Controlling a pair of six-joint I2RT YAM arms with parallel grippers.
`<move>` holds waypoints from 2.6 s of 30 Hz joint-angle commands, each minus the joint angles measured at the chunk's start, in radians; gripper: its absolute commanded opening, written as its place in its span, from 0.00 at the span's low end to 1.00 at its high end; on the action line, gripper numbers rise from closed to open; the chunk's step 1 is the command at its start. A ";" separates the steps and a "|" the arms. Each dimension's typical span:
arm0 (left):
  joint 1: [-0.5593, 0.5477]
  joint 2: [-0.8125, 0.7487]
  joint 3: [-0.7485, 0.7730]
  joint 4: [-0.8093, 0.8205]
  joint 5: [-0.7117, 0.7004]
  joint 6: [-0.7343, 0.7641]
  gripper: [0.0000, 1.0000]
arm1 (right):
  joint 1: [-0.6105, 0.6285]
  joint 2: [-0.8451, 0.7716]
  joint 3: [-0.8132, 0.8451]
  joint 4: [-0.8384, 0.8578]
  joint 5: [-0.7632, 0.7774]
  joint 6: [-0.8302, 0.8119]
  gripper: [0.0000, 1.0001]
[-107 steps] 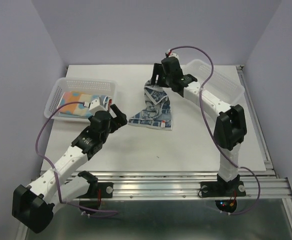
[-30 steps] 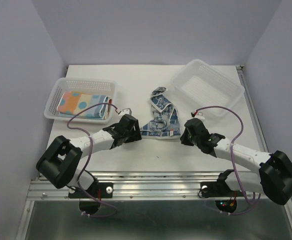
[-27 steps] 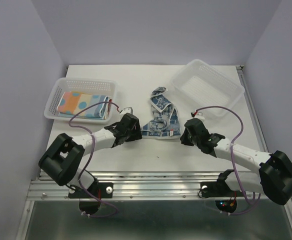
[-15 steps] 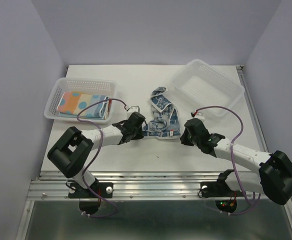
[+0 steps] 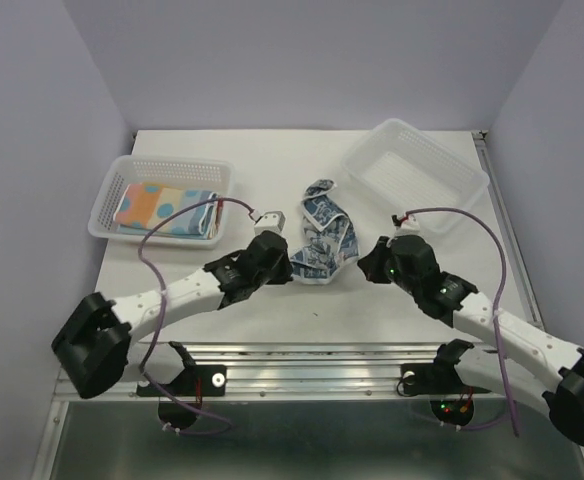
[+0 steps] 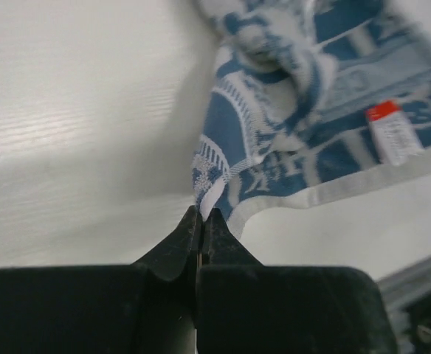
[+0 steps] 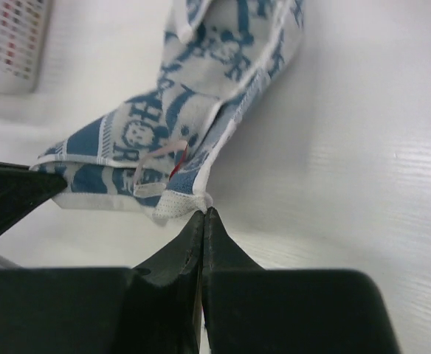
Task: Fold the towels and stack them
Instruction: Flatten out the crumpled towel
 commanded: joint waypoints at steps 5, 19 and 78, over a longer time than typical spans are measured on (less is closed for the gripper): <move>-0.027 -0.471 0.020 0.130 0.207 0.019 0.00 | 0.001 -0.223 0.151 0.103 -0.132 -0.109 0.01; -0.029 -0.571 0.455 0.057 0.145 0.009 0.00 | 0.000 -0.172 0.728 0.004 -0.221 -0.312 0.01; 0.546 0.133 0.492 0.330 0.210 0.123 0.00 | -0.227 0.612 0.789 0.366 0.104 -0.385 0.01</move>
